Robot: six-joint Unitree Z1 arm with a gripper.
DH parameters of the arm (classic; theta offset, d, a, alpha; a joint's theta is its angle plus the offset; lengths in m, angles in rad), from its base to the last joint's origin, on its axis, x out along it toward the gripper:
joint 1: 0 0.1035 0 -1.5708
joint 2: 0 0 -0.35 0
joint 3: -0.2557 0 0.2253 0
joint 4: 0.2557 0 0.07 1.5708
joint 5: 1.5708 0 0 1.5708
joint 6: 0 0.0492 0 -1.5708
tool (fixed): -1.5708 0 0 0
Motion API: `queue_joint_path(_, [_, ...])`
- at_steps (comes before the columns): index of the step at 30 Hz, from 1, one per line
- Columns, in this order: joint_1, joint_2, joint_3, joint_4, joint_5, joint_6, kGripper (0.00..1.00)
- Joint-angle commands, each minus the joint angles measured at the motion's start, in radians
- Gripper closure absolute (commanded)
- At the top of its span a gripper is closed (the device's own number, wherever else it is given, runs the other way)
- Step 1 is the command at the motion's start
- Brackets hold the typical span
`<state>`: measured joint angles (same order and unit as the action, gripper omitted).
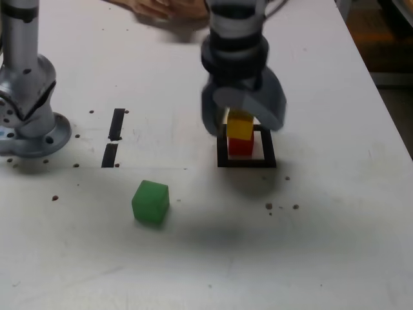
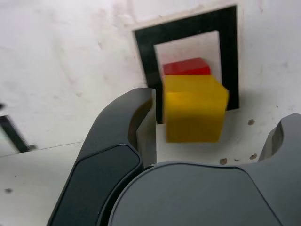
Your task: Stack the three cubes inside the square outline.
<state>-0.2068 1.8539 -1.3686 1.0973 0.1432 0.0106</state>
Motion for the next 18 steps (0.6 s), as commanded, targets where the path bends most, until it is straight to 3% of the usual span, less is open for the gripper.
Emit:
queue_joint_path(1, [-0.016, -0.053, -0.015, 0.058, 0.024, -0.011, 0.1])
queue_joint_path(5, [-0.06, -0.134, -0.027, 0.163, 0.057, -0.027, 0.1])
queue_joint_path(9, [-0.122, -0.202, -0.009, 0.213, 0.066, -0.036, 0.09])
queue_joint_path(13, [-0.184, -0.241, 0.037, 0.222, 0.046, -0.05, 0.09])
queue_joint_path(18, [-0.255, -0.267, 0.142, 0.205, -0.004, -0.119, 0.09])
